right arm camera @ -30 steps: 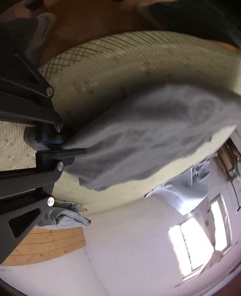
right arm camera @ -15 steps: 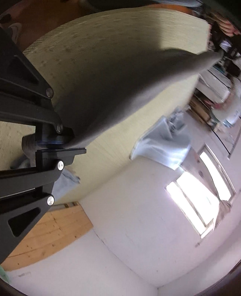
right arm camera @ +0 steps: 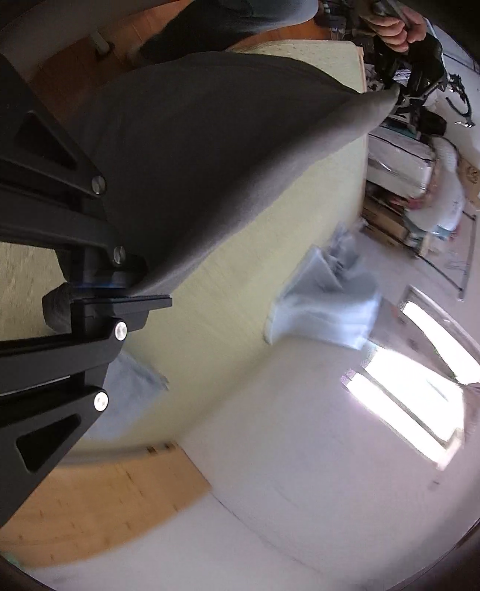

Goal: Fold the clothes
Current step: 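Lift the T-shirt edge with both grippers and fold it over again, then lay the folded edge down and open both grippers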

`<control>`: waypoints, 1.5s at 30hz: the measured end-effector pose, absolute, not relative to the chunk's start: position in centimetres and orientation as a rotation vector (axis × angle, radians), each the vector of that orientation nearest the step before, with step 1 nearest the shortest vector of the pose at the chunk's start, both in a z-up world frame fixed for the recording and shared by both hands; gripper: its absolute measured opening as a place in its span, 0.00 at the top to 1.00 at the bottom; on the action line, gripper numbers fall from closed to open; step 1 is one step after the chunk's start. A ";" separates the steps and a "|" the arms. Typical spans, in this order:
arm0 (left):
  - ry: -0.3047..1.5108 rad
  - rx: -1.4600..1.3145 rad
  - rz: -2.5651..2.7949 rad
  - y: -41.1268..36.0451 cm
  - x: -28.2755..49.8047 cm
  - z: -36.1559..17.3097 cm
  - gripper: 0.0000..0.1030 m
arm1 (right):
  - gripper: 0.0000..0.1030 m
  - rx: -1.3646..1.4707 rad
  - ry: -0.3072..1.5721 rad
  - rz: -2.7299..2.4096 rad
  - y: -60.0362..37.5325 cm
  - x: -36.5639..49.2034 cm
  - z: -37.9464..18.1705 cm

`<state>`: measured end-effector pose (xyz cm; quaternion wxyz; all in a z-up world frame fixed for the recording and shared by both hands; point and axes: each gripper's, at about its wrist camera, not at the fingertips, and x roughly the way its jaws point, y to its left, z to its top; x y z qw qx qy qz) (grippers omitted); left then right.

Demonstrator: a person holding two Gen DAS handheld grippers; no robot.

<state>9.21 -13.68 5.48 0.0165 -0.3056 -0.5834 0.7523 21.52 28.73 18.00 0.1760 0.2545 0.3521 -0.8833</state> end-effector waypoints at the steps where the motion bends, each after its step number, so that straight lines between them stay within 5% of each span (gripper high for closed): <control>1: -1.815 -0.989 2.349 -13.9 7.7 4.2 0.95 | 1.00 0.755 0.981 -2.488 28.8 20.0 17.2; 18: -1.644 -1.361 2.490 -13.8 -9.4 -5.2 0.93 | 0.98 1.199 0.864 -2.357 29.8 0.1 3.4; 24: -1.507 -1.364 2.583 -14.2 -12.4 -6.8 0.93 | 0.89 1.263 0.868 -2.401 30.5 -3.3 0.3; 26: -1.416 -1.337 2.664 -14.8 -13.0 -6.4 0.91 | 0.77 1.278 0.874 -2.432 30.8 -4.1 -0.3; 30: -1.320 -1.302 2.709 -15.3 -12.3 -5.7 0.53 | 0.60 1.220 1.000 -2.677 31.5 -4.9 -0.1; 31: -1.296 -1.294 2.713 -15.4 -11.9 -5.6 0.44 | 0.51 1.207 0.974 -2.726 31.8 -4.8 0.3; 34: -1.221 -1.307 2.702 -15.4 -10.5 -5.6 0.26 | 0.47 1.180 0.853 -2.841 32.6 -4.4 1.5; 45: -1.266 -1.458 2.513 -14.7 1.1 -8.9 0.21 | 0.37 1.083 0.396 -2.777 27.2 3.0 2.7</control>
